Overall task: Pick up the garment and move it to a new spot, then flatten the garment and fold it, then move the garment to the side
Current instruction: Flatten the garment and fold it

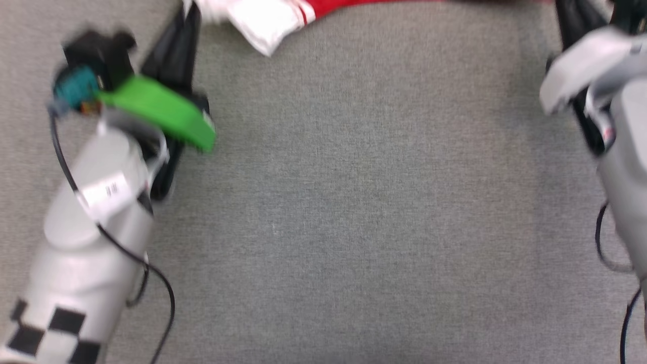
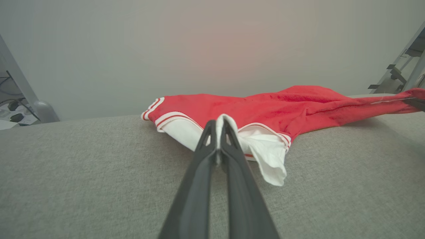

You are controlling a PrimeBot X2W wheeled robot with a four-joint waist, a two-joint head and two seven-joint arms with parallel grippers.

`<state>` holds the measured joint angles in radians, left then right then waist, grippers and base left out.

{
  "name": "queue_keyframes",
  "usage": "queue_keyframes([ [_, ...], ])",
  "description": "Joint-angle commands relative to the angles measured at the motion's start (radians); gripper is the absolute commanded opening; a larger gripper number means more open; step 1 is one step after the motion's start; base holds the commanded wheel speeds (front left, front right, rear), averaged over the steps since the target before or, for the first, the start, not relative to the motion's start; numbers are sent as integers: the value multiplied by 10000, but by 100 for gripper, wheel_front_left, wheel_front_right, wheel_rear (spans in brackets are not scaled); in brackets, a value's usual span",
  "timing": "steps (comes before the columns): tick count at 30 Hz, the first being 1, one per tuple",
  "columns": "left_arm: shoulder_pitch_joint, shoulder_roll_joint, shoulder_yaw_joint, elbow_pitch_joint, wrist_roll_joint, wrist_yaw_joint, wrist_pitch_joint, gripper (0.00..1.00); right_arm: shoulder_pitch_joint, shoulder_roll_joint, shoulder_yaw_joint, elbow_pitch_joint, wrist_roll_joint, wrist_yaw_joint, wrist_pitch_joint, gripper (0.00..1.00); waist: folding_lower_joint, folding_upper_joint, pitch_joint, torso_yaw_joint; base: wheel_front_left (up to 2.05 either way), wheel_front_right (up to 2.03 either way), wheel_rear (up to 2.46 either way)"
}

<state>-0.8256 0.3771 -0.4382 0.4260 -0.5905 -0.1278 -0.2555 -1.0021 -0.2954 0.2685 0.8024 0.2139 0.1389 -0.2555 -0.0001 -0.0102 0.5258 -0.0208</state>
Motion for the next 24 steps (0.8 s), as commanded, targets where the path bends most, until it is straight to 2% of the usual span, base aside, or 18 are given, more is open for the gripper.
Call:
queue_keyframes([
  [1, 738, -38, 154, -61, -102, 2, -62, 0, 643, -106, 191, 16, 528, -82, -14, 0, 1, 102, -1213, 216, 0, 0, 0],
  [7, 3052, 6, 139, 37, -263, -3, -62, 0, 2458, -868, 958, -185, 2190, -82, 272, 0, 1, 102, -2440, 340, 0, 0, 0],
  [14, 4725, 317, -162, -165, -379, 10, 193, 0, 3940, -1578, 1711, -763, 3628, -82, 912, 0, 1, 102, -3532, 405, 0, 0, 0],
  [24, 6848, 929, -1056, -1766, -488, 104, 1322, 0, 5855, -2326, 2227, -2079, 5582, -82, 1969, 0, 1, 102, -4580, 507, 0, 0, 0],
])
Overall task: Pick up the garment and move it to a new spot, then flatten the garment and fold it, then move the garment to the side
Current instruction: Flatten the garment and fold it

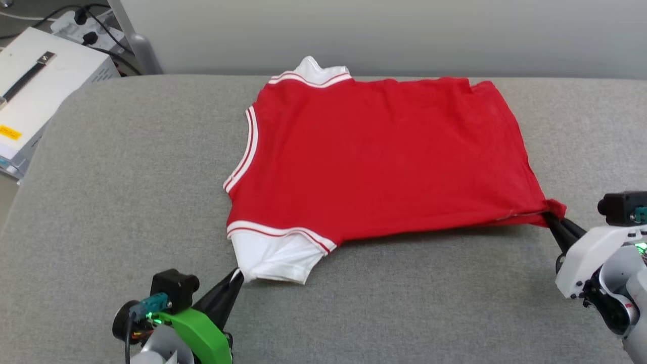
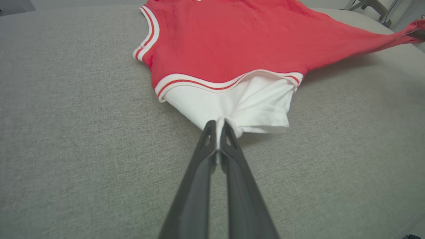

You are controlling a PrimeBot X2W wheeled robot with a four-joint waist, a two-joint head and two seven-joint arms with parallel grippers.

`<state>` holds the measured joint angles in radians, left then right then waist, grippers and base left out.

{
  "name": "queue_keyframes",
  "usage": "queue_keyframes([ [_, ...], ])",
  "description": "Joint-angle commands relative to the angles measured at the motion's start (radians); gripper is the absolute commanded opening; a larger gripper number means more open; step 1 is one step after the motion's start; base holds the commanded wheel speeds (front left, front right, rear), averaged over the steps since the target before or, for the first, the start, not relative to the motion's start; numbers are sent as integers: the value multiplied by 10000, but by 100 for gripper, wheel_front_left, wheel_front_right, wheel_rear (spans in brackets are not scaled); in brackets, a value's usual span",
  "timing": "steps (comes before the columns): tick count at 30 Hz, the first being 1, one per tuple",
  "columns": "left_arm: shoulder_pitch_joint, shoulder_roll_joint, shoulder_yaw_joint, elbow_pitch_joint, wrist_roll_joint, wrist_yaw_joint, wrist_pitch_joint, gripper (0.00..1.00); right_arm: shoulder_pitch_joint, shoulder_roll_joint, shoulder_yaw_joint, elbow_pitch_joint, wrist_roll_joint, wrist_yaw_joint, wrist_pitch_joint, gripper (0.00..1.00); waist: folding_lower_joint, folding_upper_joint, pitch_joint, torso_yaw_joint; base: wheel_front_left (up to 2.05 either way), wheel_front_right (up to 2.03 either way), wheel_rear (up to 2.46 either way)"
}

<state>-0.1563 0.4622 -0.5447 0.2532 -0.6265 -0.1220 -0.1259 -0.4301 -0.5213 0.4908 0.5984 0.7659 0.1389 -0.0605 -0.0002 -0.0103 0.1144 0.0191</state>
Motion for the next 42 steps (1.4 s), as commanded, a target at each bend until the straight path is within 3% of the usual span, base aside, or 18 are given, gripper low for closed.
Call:
queue_keyframes([
  [1, 354, 167, -47, -240, -120, 95, 123, 0, 337, -147, -2, -170, 235, -82, 118, 0, 2, 103, -556, 114, 0, 0, 0],
  [14, 2418, 1138, -554, -2237, -520, 413, 1326, 0, 3458, -1143, -892, -1921, 1694, -82, 1949, 0, 2, 103, -1591, 318, 0, 0, 0],
  [23, 3540, 1669, -1009, -3304, -931, 478, 2179, 0, 5578, -1075, -2197, -3509, 1555, -82, 3346, 0, 2, 103, -1794, 282, 0, 0, 0],
  [34, 2527, 1193, -202, -3481, -641, 995, 1085, 0, 6075, -499, -3629, -5420, 799, -82, 4415, 0, 2, 103, -1458, 137, 0, 0, 0],
  [42, 936, 516, 78, -2576, -358, 1108, 667, 0, 5378, -12, -4222, -5718, 56, -82, 5040, 0, 2, 103, -771, 68, 0, 0, 0],
])
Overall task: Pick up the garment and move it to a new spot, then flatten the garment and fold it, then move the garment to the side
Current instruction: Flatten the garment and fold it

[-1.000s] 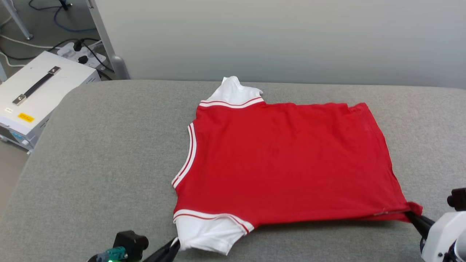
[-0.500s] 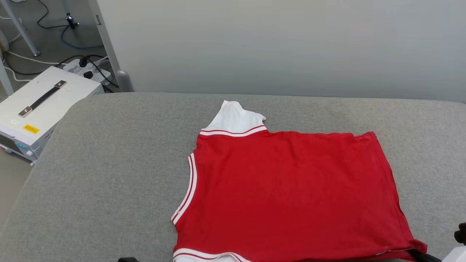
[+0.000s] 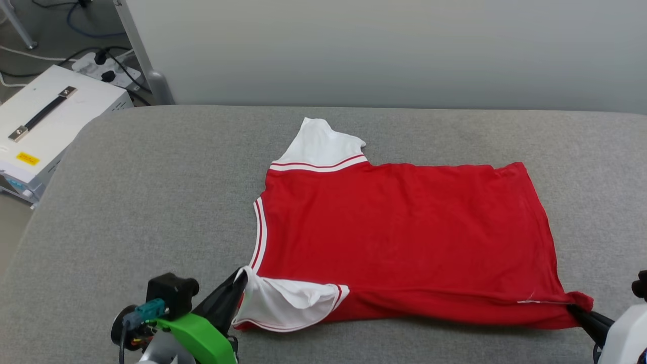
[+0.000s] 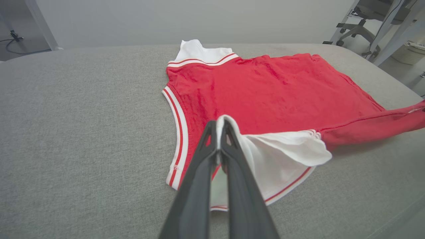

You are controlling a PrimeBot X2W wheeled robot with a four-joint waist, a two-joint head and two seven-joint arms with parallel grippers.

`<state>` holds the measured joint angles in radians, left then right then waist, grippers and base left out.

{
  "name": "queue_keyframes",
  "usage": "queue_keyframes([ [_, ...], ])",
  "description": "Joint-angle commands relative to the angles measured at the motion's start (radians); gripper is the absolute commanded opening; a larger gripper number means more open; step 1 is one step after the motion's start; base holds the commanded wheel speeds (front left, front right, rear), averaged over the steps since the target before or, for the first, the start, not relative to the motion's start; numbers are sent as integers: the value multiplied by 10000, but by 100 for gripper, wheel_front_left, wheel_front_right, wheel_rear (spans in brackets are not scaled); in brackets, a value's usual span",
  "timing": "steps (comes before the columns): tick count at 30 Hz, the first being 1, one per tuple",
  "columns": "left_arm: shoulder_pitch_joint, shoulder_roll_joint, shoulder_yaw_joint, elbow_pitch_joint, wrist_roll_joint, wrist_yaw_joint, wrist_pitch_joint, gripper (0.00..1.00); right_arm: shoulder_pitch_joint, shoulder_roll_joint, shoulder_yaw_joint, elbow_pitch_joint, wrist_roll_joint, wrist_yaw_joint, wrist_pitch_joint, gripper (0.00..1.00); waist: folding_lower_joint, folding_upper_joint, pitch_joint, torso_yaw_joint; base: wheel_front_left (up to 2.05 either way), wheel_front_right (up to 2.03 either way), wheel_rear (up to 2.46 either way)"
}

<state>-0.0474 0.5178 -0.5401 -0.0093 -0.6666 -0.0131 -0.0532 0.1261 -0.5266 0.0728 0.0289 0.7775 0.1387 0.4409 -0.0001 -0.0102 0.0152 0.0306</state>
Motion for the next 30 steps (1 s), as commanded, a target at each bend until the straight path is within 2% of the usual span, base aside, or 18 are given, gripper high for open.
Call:
queue_keyframes([
  [1, -315, -99, 21, 200, 71, 0, -64, 0, -298, 100, -77, 9, -152, -80, 81, 0, 1, 102, 313, -63, 0, 0, 0],
  [11, -1867, -601, -220, 2011, 338, -376, -99, 0, -1610, 574, -292, 691, -1037, -80, 537, 0, 1, 102, 1256, -235, 0, 0, 0],
  [23, -3402, -1126, -623, 4276, 754, -635, -184, 0, -2683, 740, -46, 1699, -1474, -80, 627, 0, 1, 102, 1838, -255, 0, 0, 0],
  [24, -3489, -1152, -666, 4458, 829, -613, -202, 39, -2767, 715, 47, 1728, -1532, -80, 544, 29, 1, 102, 1866, -254, 0, 0, 0],
  [25, -3579, -1206, -686, 4681, 884, -572, -256, 100, -2851, 690, 95, 1810, -1619, -80, 401, 100, 1, 102, 1894, -252, 0, 0, 0],
  [30, -3808, -1469, -672, 5394, 917, -517, -680, 100, -3038, 744, 135, 2117, -1517, -80, -7, 100, 1, 102, 1881, -213, 0, 0, 0],
])
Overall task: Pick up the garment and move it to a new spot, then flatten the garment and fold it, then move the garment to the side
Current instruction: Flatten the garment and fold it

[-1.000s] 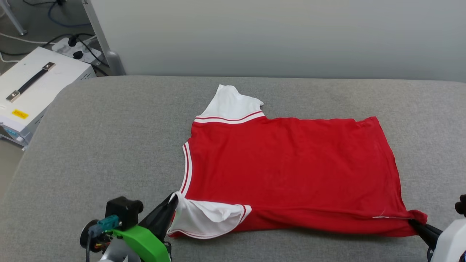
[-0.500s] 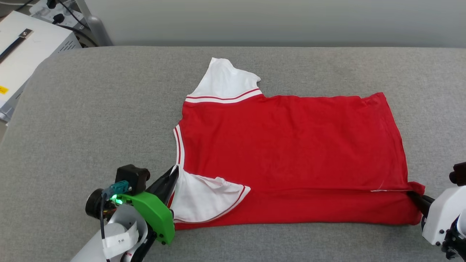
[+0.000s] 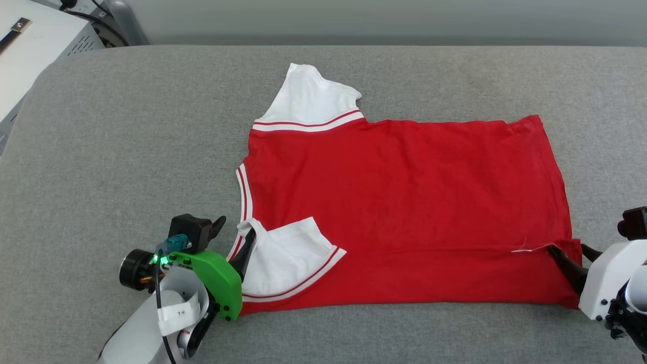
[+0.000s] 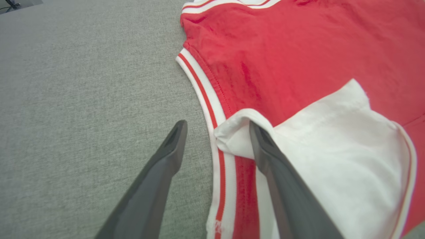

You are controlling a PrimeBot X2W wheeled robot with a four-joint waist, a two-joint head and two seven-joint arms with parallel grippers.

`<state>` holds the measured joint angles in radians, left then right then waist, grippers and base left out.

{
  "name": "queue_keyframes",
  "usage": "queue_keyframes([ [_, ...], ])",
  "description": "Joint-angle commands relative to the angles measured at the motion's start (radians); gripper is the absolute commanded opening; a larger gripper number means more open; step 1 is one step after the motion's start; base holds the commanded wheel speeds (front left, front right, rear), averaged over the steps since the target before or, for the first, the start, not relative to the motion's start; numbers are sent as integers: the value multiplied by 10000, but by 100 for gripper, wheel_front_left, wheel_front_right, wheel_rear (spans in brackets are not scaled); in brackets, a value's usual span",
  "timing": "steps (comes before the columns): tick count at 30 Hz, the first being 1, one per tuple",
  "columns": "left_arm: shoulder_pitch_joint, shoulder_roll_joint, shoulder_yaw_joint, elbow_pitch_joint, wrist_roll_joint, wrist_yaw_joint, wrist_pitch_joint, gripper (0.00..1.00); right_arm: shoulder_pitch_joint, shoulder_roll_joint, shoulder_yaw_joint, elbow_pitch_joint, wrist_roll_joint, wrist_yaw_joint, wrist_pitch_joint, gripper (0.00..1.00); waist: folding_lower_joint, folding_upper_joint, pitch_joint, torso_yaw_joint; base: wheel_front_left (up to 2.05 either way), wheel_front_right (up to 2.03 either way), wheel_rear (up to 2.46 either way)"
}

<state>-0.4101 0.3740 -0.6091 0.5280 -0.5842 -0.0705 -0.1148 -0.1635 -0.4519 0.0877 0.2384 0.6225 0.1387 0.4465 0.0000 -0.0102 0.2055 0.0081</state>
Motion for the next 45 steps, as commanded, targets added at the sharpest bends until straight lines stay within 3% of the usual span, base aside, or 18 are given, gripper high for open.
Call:
queue_keyframes([
  [1, -195, -77, 50, 146, 80, 77, -210, 100, -139, -21, -17, 33, 52, -80, -149, 100, 0, 102, -75, 30, 0, 0, 0],
  [12, 377, -206, 674, 264, -531, 409, -987, 100, 651, -134, -807, -841, 149, -80, -1062, 100, 0, 102, -1010, 202, 0, 0, 0],
  [20, 1205, 253, 1188, -748, -851, 1069, -1046, 100, 1482, 232, -1538, -1948, -715, -80, -776, 100, 0, 102, -1359, 205, 0, 0, 0],
  [23, 1622, 290, 1390, -1326, -1186, 1100, -1047, 100, 1689, 479, -1693, -2329, -914, -80, -527, 100, 0, 102, -1426, 153, 0, 0, 0],
  [27, 2422, 407, 1384, -2213, -1582, 1225, -550, 100, 2107, 885, -2069, -2760, -1139, -80, 7, 100, 0, 102, -1467, 108, 0, 0, 0],
  [36, 3806, 711, 754, -4274, -2400, 1787, 1895, 100, 2927, 2016, -2878, -3886, -1749, -80, 1402, 100, 0, 102, -1251, 17, 0, 0, 0],
  [40, 3854, 928, 537, -4535, -2307, 2162, 2619, 100, 2936, 2307, -2891, -4223, -1870, -80, 1598, 100, 0, 102, -1049, -111, 0, 0, 0],
  [45, 3606, 1007, 589, -4109, -1889, 2797, 2653, 100, 2854, 2439, -2869, -4391, -1946, -80, 1690, 100, 0, 102, -727, -312, 0, 0, 0],
])
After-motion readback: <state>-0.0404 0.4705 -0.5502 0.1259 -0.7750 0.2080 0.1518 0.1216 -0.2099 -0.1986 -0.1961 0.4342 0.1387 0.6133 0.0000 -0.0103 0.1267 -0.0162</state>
